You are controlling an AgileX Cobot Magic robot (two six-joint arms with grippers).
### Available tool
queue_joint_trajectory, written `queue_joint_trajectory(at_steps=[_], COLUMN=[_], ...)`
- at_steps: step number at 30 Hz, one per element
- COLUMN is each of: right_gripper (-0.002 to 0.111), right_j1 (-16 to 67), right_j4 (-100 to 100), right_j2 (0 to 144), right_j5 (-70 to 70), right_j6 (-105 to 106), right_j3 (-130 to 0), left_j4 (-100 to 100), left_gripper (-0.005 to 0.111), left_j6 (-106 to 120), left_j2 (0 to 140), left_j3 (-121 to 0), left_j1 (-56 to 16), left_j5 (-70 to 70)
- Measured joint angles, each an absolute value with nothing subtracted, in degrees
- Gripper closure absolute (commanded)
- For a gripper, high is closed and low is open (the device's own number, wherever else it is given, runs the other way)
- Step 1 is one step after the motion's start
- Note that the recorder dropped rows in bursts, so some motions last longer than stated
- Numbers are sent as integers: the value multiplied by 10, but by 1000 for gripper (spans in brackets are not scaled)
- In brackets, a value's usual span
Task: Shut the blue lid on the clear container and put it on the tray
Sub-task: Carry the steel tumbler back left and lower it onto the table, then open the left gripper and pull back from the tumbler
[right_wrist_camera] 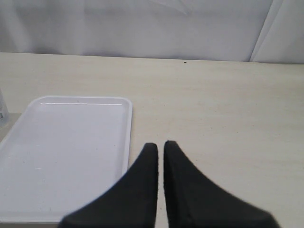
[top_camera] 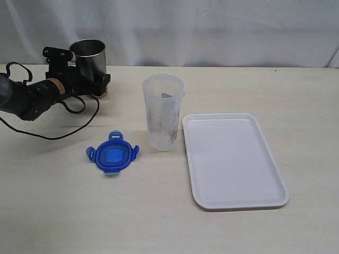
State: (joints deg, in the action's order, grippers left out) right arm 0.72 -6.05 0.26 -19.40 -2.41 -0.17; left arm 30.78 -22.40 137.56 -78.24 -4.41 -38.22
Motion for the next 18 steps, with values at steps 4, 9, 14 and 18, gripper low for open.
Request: queue_joint_trajectory(at_steps=[4, 9, 14, 18], right_gripper=[104, 104, 104, 104], right_j1=[7, 7, 7, 7], right_j4=[-61, -61, -61, -61], right_j2=[3, 3, 3, 3], right_j5=[-194, -194, -194, -194], right_j6=[-24, -24, -24, -24], right_j3=[-2, -2, -2, -2], left_j4=[308, 307, 284, 264], left_gripper=[21, 21, 21, 21], left_j6=[-223, -223, -205, -184], left_j2=[1358, 1326, 1280, 1231], left_j3=[-754, -711, -650, -595], left_j1=[-35, -32, -32, -32], left_j5=[-382, -382, -383, -386])
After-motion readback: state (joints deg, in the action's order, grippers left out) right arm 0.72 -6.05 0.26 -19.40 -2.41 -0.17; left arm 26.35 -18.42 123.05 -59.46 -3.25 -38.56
